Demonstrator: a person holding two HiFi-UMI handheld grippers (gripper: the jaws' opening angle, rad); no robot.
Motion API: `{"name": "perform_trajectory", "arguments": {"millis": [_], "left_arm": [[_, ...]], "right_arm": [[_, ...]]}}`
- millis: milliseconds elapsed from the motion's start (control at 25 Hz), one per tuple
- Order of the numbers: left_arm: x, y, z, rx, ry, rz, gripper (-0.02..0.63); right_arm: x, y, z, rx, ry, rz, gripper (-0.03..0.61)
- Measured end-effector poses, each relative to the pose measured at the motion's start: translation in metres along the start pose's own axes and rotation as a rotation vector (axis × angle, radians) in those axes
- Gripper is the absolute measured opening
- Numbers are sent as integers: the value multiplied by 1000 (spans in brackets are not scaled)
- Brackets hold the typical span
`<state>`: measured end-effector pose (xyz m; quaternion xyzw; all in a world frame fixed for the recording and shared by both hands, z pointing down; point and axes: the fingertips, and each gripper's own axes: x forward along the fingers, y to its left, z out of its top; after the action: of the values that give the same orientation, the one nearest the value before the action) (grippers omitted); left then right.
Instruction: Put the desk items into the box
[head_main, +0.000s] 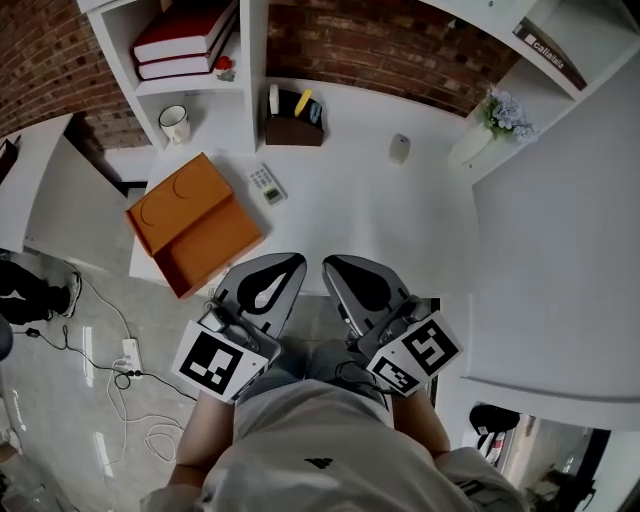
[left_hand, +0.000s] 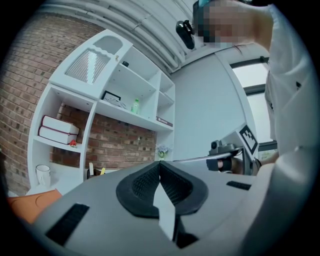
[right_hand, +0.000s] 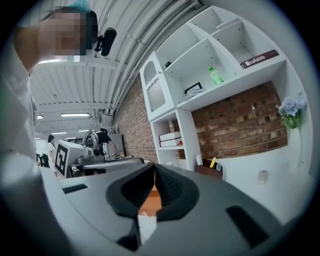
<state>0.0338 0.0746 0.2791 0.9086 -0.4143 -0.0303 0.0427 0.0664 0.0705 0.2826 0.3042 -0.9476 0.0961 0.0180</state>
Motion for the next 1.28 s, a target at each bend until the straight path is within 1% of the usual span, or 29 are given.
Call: {"name": "perform_trajectory", "arguments": {"millis": [160, 280, 360, 480, 680, 800, 960, 1040, 1160, 1280], "left_arm": [[7, 6, -1, -9, -16, -16, 14], [15, 9, -5, -30, 17, -28, 14], [21, 13, -6, -31, 22, -28, 14], [31, 19, -5, -23, 25, -14, 12], [57, 33, 1, -6, 27, 3, 14], [78, 38, 4, 0, 26, -2, 14], [117, 40, 7, 12, 19, -34, 14], [136, 39, 7, 8, 27, -57, 14], [166, 39, 9, 22, 5, -87, 14], [195, 36, 3, 26, 26, -117, 14]], "right_arm": [[3, -8, -1, -9, 17, -27, 11], [6, -20, -1, -17, 23, -45, 11], [8, -29, -1, -16, 22, -52, 11], [15, -43, 1, -1, 16, -47, 12], [27, -70, 11, -9, 9, -24, 12], [31, -91, 17, -5, 4, -22, 12], [32, -124, 25, -7, -2, -39, 12], [30, -142, 29, -5, -8, -55, 12], [24, -168, 32, 0, -13, -86, 12], [14, -196, 32, 11, -17, -126, 12]]}}
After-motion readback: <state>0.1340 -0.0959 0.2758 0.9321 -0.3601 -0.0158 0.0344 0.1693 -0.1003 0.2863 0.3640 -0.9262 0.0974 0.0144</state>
